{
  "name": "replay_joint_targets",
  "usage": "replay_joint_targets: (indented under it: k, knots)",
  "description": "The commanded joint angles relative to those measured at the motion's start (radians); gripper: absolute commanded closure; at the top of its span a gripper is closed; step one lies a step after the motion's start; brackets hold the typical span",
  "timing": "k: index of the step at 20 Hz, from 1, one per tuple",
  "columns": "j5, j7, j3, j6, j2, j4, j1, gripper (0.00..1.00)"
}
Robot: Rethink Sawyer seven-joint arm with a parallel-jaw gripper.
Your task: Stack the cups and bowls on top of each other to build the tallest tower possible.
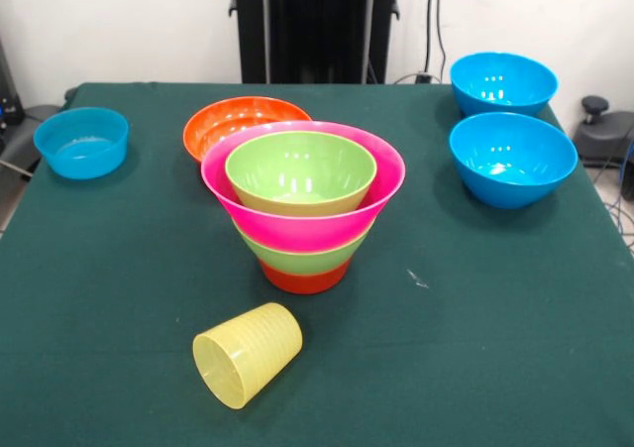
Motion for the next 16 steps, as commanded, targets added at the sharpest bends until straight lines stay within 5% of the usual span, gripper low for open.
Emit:
replay_joint_targets:
  k: [1,16]
  knots:
    - [0.026,-0.075,0.04,-0.139,0.059,0.145,-0.028,1.0]
    - [0.023,0.061,0.028,-0.358,0.176,0.197,-0.042,1.0]
